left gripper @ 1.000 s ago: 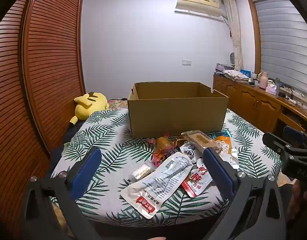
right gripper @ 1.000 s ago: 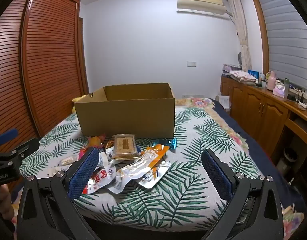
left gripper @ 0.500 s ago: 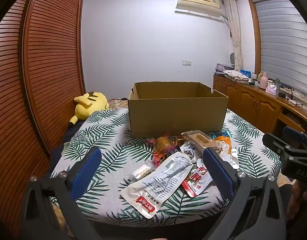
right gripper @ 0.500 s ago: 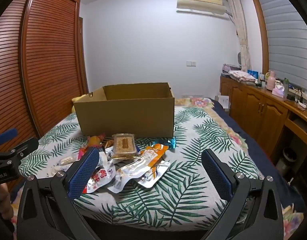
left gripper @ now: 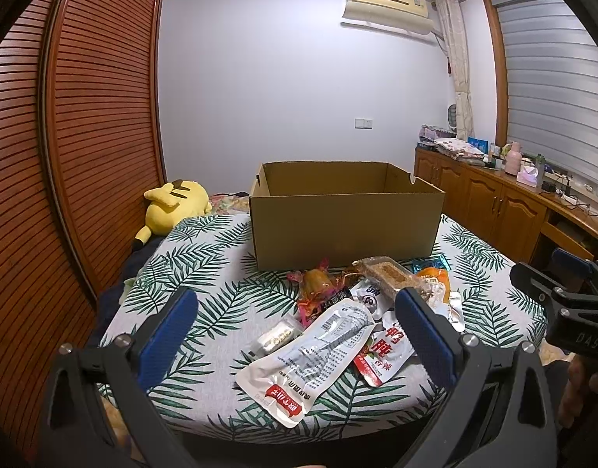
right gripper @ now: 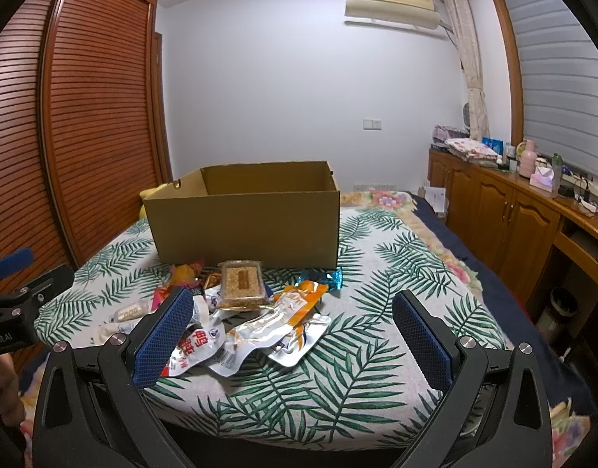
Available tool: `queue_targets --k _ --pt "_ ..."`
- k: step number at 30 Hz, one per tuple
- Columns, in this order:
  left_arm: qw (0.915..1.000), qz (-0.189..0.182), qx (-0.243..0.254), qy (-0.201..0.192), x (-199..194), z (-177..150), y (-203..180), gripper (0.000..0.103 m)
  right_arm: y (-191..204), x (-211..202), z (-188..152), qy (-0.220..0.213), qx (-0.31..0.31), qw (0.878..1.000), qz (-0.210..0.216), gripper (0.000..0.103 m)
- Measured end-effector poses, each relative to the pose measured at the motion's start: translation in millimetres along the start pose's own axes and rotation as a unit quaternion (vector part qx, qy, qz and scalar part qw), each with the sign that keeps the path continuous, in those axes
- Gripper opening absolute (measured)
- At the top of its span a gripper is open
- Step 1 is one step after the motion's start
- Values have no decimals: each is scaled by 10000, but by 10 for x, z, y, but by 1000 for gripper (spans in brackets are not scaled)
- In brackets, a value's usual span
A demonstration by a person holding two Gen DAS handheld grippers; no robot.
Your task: Organize snacks
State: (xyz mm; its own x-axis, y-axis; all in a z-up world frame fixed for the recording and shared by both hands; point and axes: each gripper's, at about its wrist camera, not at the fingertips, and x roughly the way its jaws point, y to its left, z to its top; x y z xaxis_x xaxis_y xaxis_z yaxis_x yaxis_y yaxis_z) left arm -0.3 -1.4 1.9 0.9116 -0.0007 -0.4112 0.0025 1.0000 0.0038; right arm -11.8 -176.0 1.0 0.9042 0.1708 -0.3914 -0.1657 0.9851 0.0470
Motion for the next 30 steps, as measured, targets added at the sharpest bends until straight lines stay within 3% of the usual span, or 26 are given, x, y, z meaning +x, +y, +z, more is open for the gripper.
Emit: queue_targets --k 30 --pt "10000 -10 -8 -6 -26 34 16 102 -3 1 6 -9 -22 10000 -11 103"
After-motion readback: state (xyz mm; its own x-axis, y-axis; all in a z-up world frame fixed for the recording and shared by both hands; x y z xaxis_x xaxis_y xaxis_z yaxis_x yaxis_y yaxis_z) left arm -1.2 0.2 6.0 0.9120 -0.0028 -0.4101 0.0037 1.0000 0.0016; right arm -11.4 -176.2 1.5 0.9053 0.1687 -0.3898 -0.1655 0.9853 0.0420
